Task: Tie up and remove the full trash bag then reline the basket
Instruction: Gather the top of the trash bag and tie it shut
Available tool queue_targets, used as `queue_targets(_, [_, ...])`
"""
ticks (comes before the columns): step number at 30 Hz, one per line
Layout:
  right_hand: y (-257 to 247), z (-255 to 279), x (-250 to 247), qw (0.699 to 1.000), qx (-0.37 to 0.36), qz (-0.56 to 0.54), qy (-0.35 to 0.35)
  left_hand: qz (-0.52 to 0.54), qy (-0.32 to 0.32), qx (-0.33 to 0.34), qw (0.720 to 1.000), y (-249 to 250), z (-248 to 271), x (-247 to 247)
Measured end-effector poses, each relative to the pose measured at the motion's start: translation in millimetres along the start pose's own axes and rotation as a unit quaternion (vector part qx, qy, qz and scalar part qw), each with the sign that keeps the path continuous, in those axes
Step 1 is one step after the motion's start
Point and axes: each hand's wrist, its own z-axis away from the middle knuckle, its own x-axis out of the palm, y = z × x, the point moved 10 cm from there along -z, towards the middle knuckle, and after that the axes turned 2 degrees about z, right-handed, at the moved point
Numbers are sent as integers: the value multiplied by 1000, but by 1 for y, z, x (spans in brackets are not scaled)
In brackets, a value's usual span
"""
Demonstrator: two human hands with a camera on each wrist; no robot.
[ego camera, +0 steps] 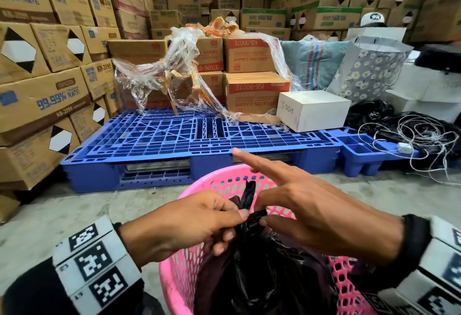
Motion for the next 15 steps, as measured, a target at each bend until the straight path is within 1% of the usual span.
queue_targets(1, [-1, -1, 0, 1000, -5, 0, 3, 4, -4, -2, 1000, 0, 0, 0])
queue_targets(3, [0, -3, 2, 999, -12, -44, 5, 22, -7, 0, 1000, -1, 1, -1])
queue_targets(5, [7, -3, 5, 995, 26, -92, 0, 57, -1, 7, 998, -2, 1, -4])
queue_targets(6, [10, -1, 9, 994, 51, -94, -22, 77, 5, 11, 997, -3, 1, -5])
queue_targets(8, [14, 5, 25, 988, 93, -66, -101, 114, 11, 14, 993, -4, 1, -7])
queue_targets(9, [13, 7, 30, 986, 100, -52, -127, 123, 9, 15, 992, -5, 1, -6])
queue_targets(10, [10, 5, 31, 986, 98, -43, -130, 122, 4, 16, 992, -4, 2, -4])
queue_targets(13, [4, -3, 22, 994, 75, -43, -68, 79, 11, 8, 997, -2, 3, -2])
queue_targets(15, [4, -3, 19, 995, 65, -50, -52, 41, 25, -1, 999, -2, 4, -3])
